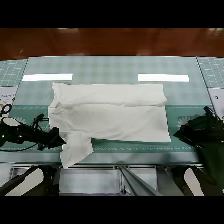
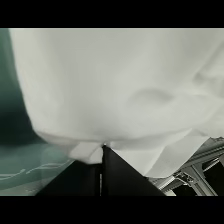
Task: Fold the shirts.
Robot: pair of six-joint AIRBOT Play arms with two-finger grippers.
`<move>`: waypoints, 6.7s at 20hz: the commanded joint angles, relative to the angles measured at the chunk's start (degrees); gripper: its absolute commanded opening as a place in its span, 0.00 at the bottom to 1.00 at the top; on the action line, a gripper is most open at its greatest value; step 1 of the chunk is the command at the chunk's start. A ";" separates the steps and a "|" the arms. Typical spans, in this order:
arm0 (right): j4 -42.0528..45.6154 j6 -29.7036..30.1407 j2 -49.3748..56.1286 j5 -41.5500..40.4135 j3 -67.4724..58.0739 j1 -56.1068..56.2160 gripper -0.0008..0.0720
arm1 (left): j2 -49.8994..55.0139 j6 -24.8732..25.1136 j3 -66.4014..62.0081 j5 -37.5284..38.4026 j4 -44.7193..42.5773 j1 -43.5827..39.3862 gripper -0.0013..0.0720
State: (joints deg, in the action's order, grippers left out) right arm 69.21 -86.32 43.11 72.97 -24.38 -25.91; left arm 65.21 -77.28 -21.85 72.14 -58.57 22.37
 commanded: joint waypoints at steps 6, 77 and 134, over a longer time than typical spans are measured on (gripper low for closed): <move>-6.88 4.66 13.53 -1.88 1.18 0.02 0.58 | 0.04 1.22 -0.09 -4.66 1.62 -0.13 0.04; -36.09 15.10 58.86 -9.03 -41.75 5.97 0.59 | -15.17 3.13 -19.65 -20.52 9.11 -13.70 0.70; -36.76 8.20 44.48 -20.85 -57.46 51.82 0.05 | -12.20 -7.21 -32.76 -13.40 -1.03 -21.29 0.04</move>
State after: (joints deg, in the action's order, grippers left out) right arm 35.64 -78.32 76.14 56.40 -73.76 18.96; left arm 66.32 -85.54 -66.04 60.23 -57.74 -5.96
